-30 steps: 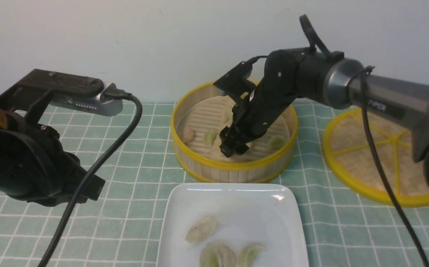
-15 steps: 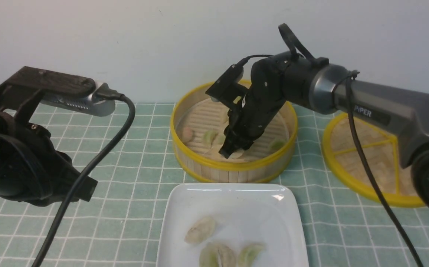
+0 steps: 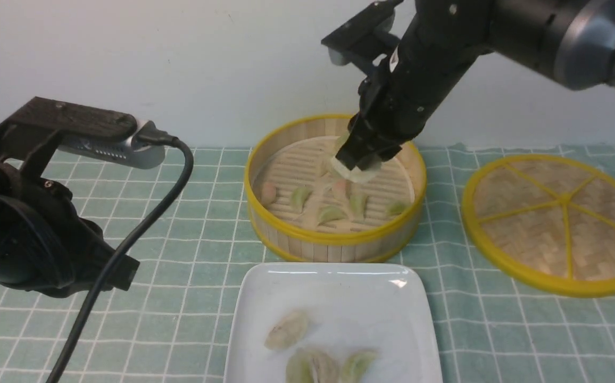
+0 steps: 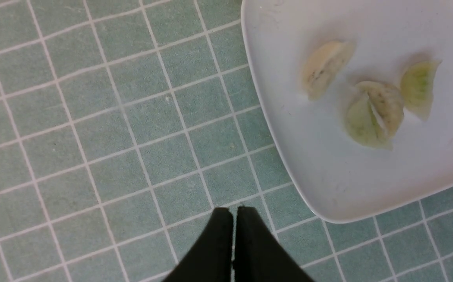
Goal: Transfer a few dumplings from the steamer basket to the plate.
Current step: Use the right arm to grab a dumpling from inside the steamer, then use the right arm to put the dumpling into the plate
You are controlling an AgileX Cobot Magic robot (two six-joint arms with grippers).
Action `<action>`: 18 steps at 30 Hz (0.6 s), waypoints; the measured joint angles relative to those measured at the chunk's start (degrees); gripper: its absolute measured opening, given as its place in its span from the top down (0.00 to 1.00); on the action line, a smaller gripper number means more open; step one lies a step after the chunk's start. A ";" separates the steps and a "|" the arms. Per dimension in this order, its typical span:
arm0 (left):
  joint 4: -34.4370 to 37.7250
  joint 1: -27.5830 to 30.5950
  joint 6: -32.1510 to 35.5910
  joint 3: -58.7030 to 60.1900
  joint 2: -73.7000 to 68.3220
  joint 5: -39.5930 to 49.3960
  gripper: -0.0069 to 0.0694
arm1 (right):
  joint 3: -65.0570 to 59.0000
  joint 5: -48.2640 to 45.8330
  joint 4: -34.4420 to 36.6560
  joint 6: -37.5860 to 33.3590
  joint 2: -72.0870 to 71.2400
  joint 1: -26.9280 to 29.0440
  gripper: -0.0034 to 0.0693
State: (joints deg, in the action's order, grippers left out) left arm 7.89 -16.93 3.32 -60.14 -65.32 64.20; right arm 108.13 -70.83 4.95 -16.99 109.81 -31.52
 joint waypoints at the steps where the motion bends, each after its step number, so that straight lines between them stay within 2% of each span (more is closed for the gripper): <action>1: 0.00 0.00 0.00 0.00 0.00 0.00 0.92 | 0.00 -0.09 0.18 0.05 -0.26 0.00 0.76; 5: -0.03 0.00 0.00 0.00 0.00 -0.04 0.92 | -4.27 -0.15 4.89 -0.01 -5.36 0.00 0.76; 11: -0.03 0.00 0.00 0.02 0.06 -0.10 0.92 | -21.47 0.74 9.78 -0.18 -9.39 -0.02 0.76; 14: -0.03 0.00 0.00 0.07 0.13 -0.06 0.92 | -31.93 10.61 13.72 0.68 -8.09 -0.02 0.76; 18: -0.03 0.00 0.00 0.07 0.13 -0.11 0.92 | -36.54 19.45 15.54 1.20 -4.44 -0.02 0.75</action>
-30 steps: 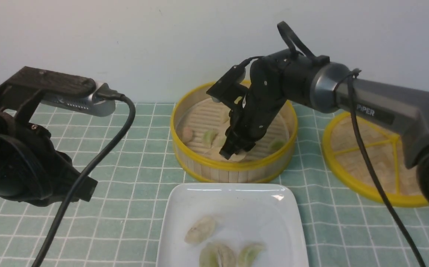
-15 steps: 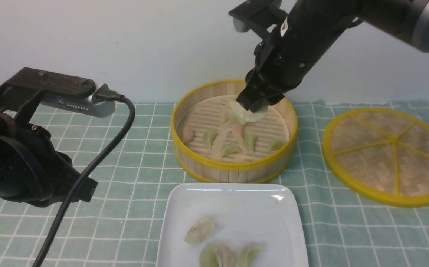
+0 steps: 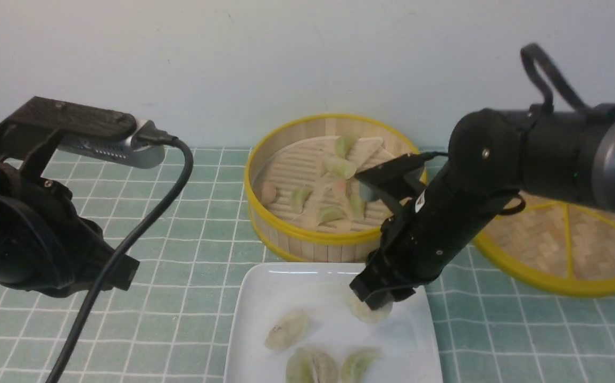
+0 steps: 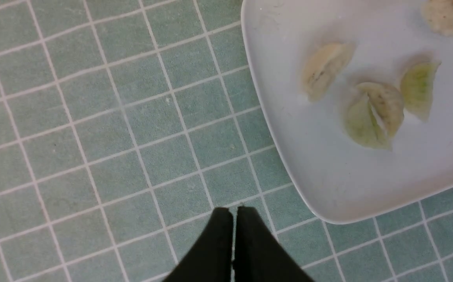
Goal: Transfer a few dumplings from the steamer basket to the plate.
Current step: Use the right arm to put the dumpling into the plate
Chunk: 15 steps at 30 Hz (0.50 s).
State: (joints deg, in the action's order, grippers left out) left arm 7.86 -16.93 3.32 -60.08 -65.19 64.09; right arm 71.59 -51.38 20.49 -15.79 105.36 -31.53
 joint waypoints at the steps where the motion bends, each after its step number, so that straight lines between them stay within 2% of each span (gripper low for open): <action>1: 0.00 0.00 0.00 0.00 0.00 0.00 0.92 | -0.01 0.80 0.06 0.06 0.90 0.00 0.73; 2: 0.00 0.00 0.00 0.00 0.00 0.00 0.92 | -0.01 0.97 0.08 0.06 1.02 0.00 0.72; 3: 0.00 0.00 0.00 0.00 0.00 0.00 0.92 | -0.01 1.35 0.36 0.14 1.71 0.00 0.65; 4: 0.00 0.00 0.00 0.02 0.00 0.00 0.92 | 0.06 1.35 0.44 0.19 1.70 0.00 0.64; 6: 0.00 0.00 0.00 0.02 0.04 -0.05 0.92 | 1.35 -0.45 0.41 0.25 1.51 0.00 0.49; 8: 0.00 0.00 0.20 0.02 0.04 -0.24 0.92 | 3.41 -3.15 -0.37 1.63 0.42 0.00 0.42; 9: 0.00 0.00 0.20 0.02 0.04 -0.59 0.92 | 4.44 -4.08 -0.86 2.40 -0.43 0.00 0.42; 12: 0.00 0.00 0.37 0.02 0.04 -1.78 0.92 | 6.25 -5.50 -3.26 4.63 -4.02 0.00 0.48; 15: 0.00 0.00 0.48 0.02 0.04 -3.59 0.92 | 7.49 -6.54 -8.31 8.59 -14.07 0.00 0.73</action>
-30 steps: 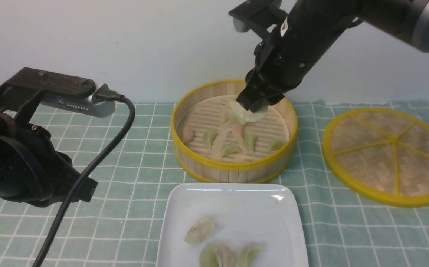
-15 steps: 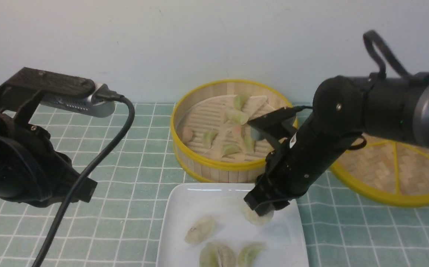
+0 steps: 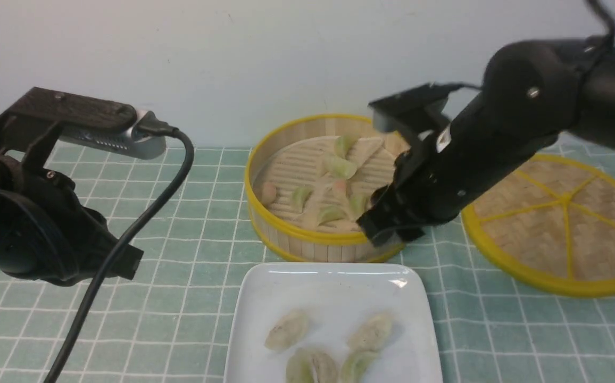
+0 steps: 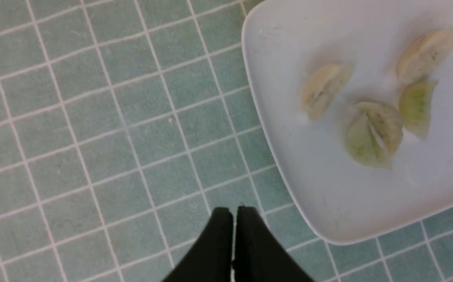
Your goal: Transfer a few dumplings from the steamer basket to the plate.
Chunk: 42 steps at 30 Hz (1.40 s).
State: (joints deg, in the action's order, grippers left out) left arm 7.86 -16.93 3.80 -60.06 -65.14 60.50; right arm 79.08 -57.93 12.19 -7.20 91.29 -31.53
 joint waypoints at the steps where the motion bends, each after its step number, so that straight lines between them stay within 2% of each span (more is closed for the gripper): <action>1: 0.00 0.00 0.00 0.00 0.00 -0.67 0.92 | 0.05 -0.26 -1.56 1.41 -3.42 0.00 0.81; 2: 0.00 0.00 0.00 0.00 0.00 -0.82 0.92 | 0.05 -0.33 -1.90 1.73 -4.83 0.00 0.83; 3: 0.06 0.00 0.06 0.00 0.00 -1.65 0.92 | -0.02 -0.50 -4.26 4.04 -9.10 0.00 0.90; 5: 0.17 0.00 0.11 0.00 0.00 -3.44 0.92 | -1.55 0.36 -8.25 8.01 -18.15 0.00 0.95; 7: 0.22 0.00 0.11 0.00 0.00 -4.28 0.92 | -3.01 1.00 -9.57 9.21 -21.30 0.00 0.96; 8: 0.22 0.00 0.11 0.00 0.00 -5.29 0.92 | -6.84 3.19 -12.88 12.18 -29.41 0.00 0.97; 11: 0.22 0.00 0.11 0.00 0.00 -6.47 0.92 | -12.70 6.32 -16.31 15.29 -37.77 0.00 0.97; 12: 0.57 0.00 0.11 0.00 0.00 -7.41 0.92 | -19.97 10.07 -19.85 18.50 -46.34 0.00 0.97; 14: 0.96 0.00 0.11 0.00 0.00 -8.02 0.92 | -23.99 12.12 -21.51 20.21 -50.79 0.00 0.97; 17: 3.03 0.00 0.30 0.00 0.00 -9.99 0.92 | -39.39 22.17 -27.61 26.19 -67.35 0.00 0.97; 23: 3.98 0.00 2.14 0.00 0.00 -13.30 0.92 | -55.72 30.31 -35.21 36.13 -86.88 0.00 0.97; 28: 5.82 0.00 2.83 0.38 0.32 -16.08 0.92 | -60.93 31.63 -43.81 43.80 -91.97 0.00 0.97; 31: 6.57 0.00 3.87 2.90 3.07 -18.14 0.92 | -61.11 34.17 -46.09 46.38 -91.97 0.00 0.97; 37: 8.01 0.00 4.51 13.11 15.54 -25.29 0.92 | -61.18 35.68 -46.62 47.03 -91.97 0.00 0.97; 42: 12.67 0.00 4.62 25.27 31.14 -34.26 0.92 | -61.18 35.68 -46.66 47.03 -91.97 0.00 0.97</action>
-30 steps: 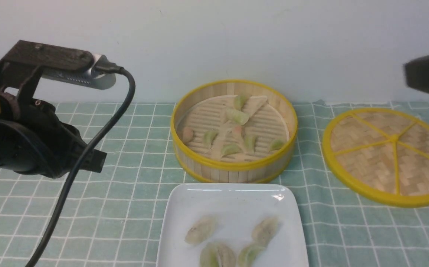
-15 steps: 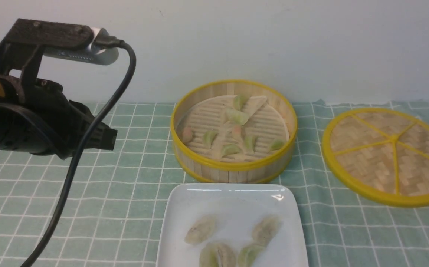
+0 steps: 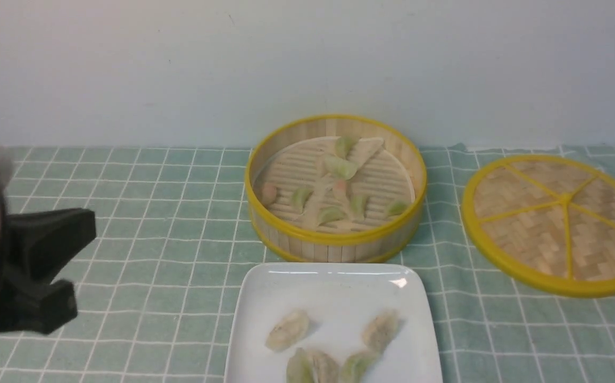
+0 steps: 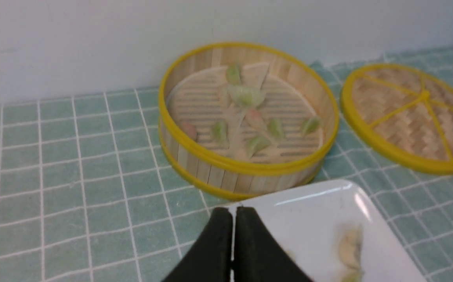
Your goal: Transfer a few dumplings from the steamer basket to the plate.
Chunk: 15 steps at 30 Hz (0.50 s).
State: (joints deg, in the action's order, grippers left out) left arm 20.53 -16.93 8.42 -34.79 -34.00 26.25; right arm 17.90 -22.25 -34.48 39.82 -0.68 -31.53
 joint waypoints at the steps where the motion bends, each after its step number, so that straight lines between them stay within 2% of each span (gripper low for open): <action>1: 1.01 0.00 0.00 2.17 3.16 -0.88 0.92 | 0.00 0.00 0.00 0.00 0.00 0.00 0.97; 7: 3.09 0.00 0.02 9.26 14.06 -1.03 0.92 | 0.00 0.04 0.00 0.00 0.00 0.00 0.97; 11: 3.28 0.00 0.02 11.14 16.75 0.16 0.92 | 0.00 0.04 0.00 0.00 0.00 0.00 0.97; 15: 1.95 0.00 2.79 11.63 17.31 1.06 0.92 | 0.00 0.04 0.00 0.05 0.00 0.00 0.97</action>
State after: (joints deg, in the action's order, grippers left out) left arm 22.49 -16.93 11.20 -23.16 -16.69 27.30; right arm 17.90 -22.21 -34.48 39.87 -0.68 -31.53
